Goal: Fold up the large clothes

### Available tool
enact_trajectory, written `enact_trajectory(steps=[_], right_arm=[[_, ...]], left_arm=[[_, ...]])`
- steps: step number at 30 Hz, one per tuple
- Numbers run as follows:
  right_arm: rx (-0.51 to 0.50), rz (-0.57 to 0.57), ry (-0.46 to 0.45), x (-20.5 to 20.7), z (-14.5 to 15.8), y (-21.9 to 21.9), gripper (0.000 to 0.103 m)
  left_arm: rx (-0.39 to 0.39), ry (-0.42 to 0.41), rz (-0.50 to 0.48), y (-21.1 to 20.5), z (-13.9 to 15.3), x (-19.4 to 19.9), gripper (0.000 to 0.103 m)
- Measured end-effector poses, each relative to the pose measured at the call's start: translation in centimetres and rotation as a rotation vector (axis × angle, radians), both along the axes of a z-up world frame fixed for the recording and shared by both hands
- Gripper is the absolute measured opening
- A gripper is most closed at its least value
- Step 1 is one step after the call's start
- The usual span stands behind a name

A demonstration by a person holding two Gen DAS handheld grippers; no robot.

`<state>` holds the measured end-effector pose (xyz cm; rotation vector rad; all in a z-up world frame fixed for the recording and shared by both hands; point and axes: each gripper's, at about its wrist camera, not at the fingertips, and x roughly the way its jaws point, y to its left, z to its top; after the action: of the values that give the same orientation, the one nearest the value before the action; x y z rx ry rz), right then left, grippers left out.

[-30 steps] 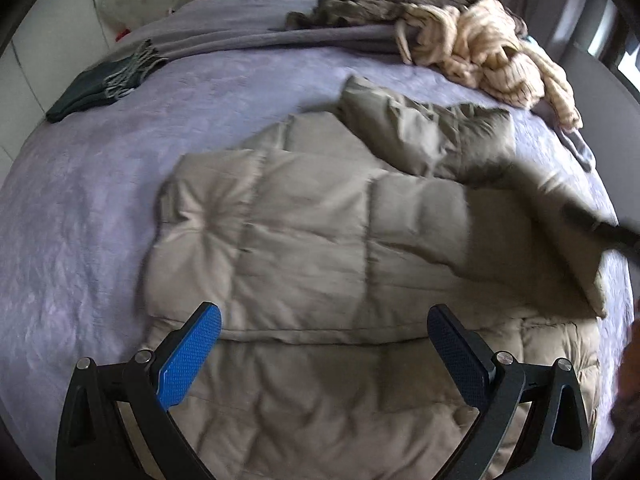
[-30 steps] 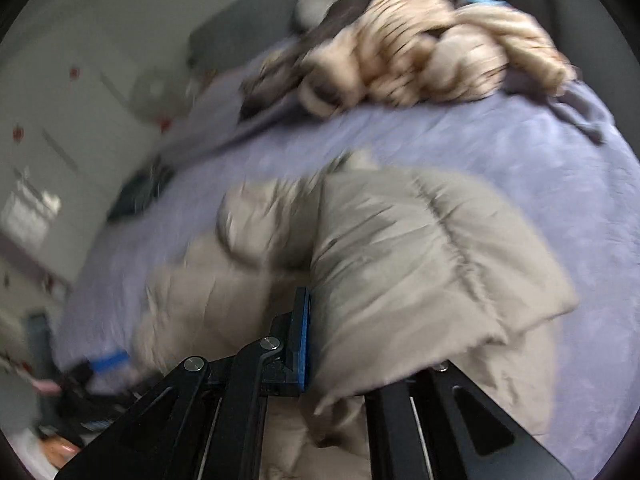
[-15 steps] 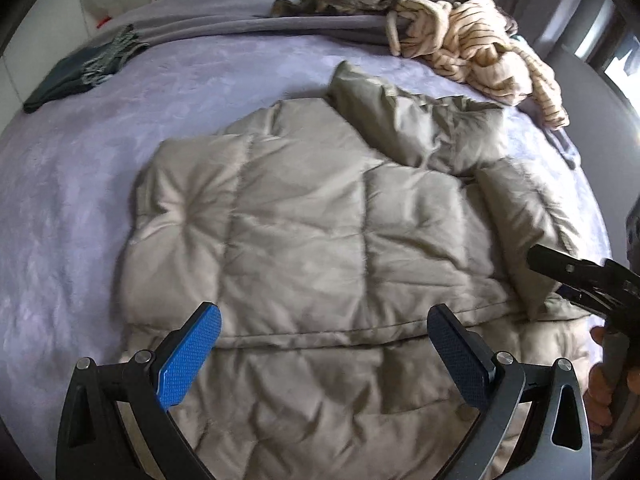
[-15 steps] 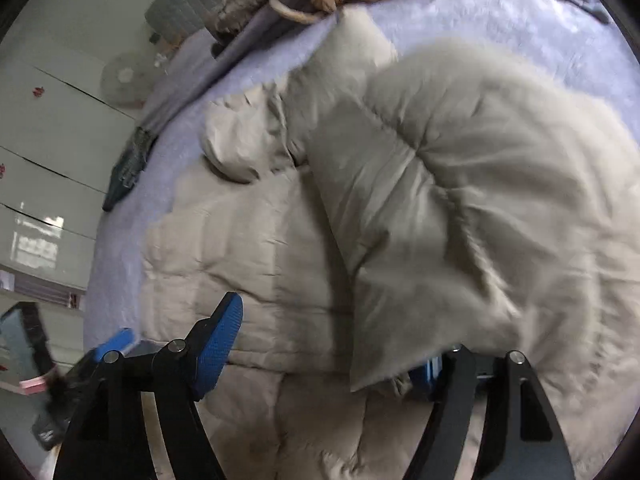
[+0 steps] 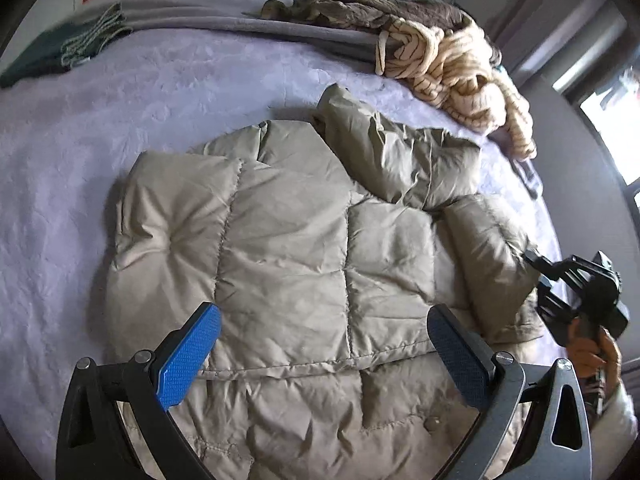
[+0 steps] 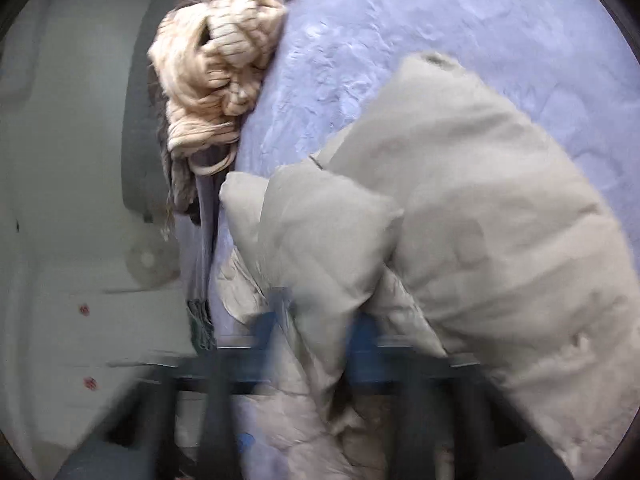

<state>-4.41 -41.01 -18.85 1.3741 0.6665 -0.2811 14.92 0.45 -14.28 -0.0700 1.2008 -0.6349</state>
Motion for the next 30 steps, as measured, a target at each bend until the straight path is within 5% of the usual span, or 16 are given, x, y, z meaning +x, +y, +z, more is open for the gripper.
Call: enact_trajectory(steps=[7, 11, 14, 16, 17, 19, 23, 27, 30], right_arm=[[-0.330, 0.414, -0.041, 8.2, 5.3, 8.7, 0.009], [-0.489, 0.628, 0.044, 10.8, 4.4, 15.5, 0.013], [-0.498, 0.697, 0.100, 11.2, 2.5, 18.2, 0.014], [-0.458, 0.724, 0.141, 11.1, 0.8, 18.9, 0.028], [-0.452, 0.734, 0.157, 11.1, 0.3, 19.1, 0.050], [-0.453, 0.759, 0.165, 10.2, -0.2, 19.5, 0.069], [-0.420, 0.763, 0.150, 7.9, 0.4, 18.6, 0.070], [-0.331, 0.614, 0.185, 2.6, 0.4, 12.6, 0.070], [-0.244, 0.449, 0.213, -1.3, -0.4, 7.7, 0.070]], left_arm=[[-0.058, 0.023, 0.009, 1.2, 0.4, 1.1, 0.103], [-0.139, 0.071, 0.023, 1.5, 0.5, 1.9, 0.103], [-0.177, 0.097, 0.024, 1.0, 0.3, 2.4, 0.103], [-0.196, 0.114, 0.016, 0.4, 0.1, 2.6, 0.103], [-0.204, 0.121, 0.009, -0.1, 0.0, 2.6, 0.103], [-0.214, 0.134, -0.010, -1.0, -0.3, 2.5, 0.103], [-0.187, 0.170, -0.038, -3.0, -1.7, 2.4, 0.103], [-0.164, 0.192, -0.064, -4.4, -3.1, 1.9, 0.101], [-0.134, 0.216, -0.096, -5.8, -4.2, 2.0, 0.081]])
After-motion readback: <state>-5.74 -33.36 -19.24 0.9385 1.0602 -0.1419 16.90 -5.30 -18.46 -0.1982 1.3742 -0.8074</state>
